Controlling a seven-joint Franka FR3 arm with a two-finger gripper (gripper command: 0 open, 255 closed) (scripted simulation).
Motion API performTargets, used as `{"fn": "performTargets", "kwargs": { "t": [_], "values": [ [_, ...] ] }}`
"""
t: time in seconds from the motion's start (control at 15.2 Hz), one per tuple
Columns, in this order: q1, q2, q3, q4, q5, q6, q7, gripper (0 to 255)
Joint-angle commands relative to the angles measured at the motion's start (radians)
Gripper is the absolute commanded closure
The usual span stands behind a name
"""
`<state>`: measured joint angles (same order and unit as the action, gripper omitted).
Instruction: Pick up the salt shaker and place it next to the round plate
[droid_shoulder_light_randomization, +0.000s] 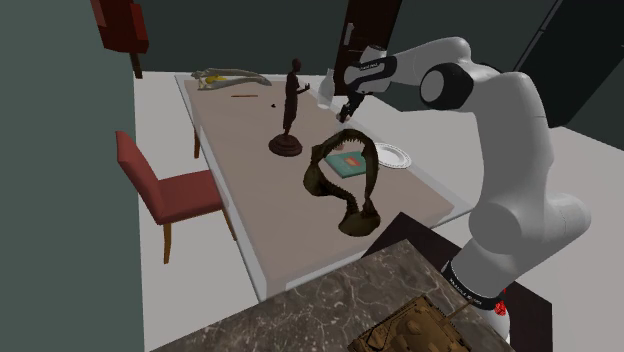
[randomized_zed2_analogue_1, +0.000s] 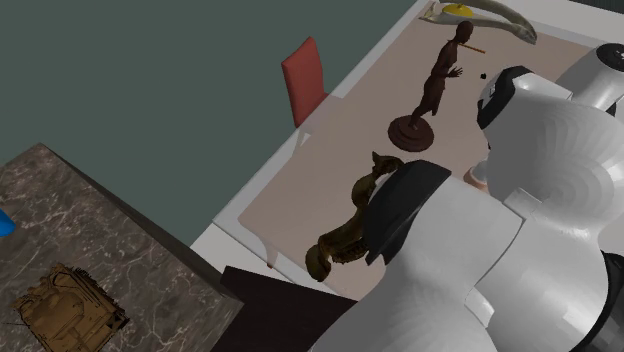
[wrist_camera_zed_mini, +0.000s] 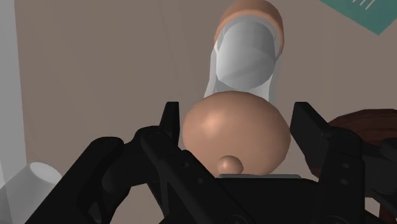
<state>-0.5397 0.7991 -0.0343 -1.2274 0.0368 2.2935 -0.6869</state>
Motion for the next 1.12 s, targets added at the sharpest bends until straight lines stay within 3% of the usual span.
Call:
{"fn": "performTargets", "kwargs": {
  "t": [0.0,0.26,0.33,0.66,1.06],
  "values": [
    [0.000,0.001,0.000,0.000,0.000,0.002,0.000,255],
    [0.000,0.001,0.000,0.000,0.000,0.002,0.000,255],
    [0.000,0.001,0.000,0.000,0.000,0.002,0.000,0],
    [0.000,0.001,0.000,0.000,0.000,0.002,0.000,0],
    [0.002,-0.100,-0.002,-0.049,-0.002,-0.051,0.000,0]
  ]
}}
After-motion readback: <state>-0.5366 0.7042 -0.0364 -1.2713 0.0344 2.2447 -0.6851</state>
